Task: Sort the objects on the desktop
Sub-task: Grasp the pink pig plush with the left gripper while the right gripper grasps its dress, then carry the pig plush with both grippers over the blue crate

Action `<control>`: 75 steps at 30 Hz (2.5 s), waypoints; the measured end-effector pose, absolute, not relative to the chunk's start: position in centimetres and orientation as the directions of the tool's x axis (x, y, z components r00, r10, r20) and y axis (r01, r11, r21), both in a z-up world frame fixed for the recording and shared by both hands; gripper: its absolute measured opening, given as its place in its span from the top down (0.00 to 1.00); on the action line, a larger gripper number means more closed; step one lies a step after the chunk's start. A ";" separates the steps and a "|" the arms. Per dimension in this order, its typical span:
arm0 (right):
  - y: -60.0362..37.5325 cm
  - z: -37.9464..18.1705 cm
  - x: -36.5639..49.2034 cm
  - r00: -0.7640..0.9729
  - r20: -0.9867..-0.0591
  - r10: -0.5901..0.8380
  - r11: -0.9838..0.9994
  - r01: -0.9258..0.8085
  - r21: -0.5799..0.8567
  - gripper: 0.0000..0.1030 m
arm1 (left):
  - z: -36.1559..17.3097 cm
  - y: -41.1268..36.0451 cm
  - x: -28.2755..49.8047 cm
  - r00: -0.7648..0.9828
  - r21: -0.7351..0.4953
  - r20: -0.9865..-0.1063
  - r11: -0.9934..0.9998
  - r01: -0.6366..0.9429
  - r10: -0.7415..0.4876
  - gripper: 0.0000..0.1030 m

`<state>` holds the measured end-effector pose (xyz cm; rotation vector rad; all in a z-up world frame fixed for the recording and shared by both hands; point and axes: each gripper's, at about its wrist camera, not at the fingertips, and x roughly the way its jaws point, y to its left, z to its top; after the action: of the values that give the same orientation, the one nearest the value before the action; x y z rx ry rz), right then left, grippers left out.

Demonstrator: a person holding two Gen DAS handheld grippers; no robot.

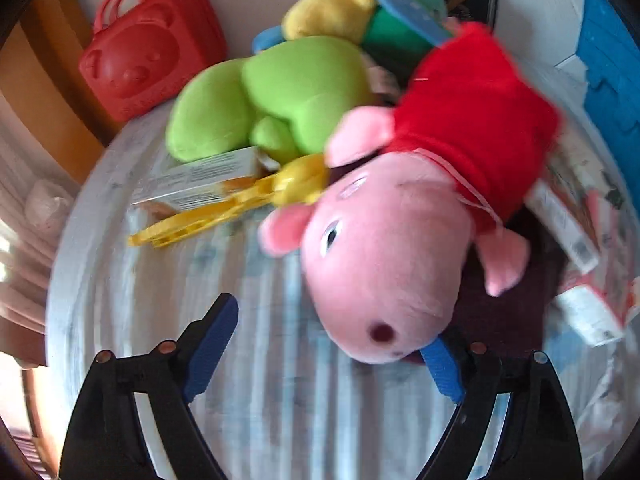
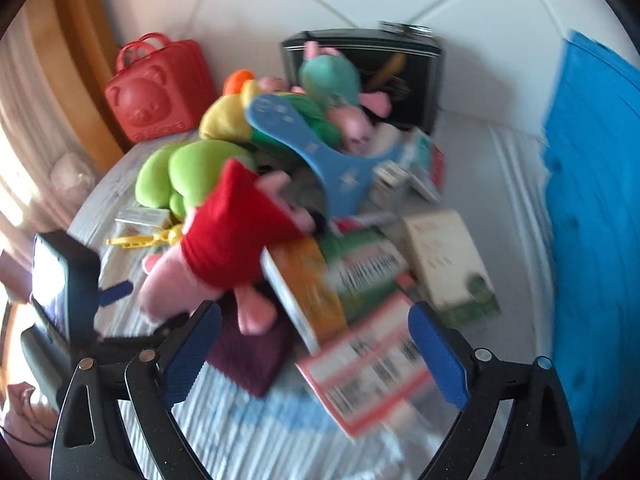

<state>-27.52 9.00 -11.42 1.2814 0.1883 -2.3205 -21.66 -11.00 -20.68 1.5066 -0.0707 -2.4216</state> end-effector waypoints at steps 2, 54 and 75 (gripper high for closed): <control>7.3 -11.9 -28.3 -0.421 -0.833 -0.361 -0.855 0.505 0.116 0.07 | -21.0 -13.2 -20.9 -0.380 0.321 -0.829 -0.906 0.276 -0.409 0.19; 3.4 -8.0 -26.3 -0.454 -0.755 -0.472 -0.760 0.644 0.088 0.39 | -9.2 -7.9 -19.6 -0.696 0.083 -0.710 -0.994 0.067 -0.106 0.37; 26.0 11.4 -17.3 -0.864 -0.450 -0.226 -0.953 0.292 -0.084 0.39 | 9.6 14.8 -16.9 -0.880 0.112 -0.411 -0.944 -0.310 0.240 0.37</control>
<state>-17.32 26.04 11.42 0.6480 0.2163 -2.7893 -16.91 14.76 9.61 0.6921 -0.3034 -3.3430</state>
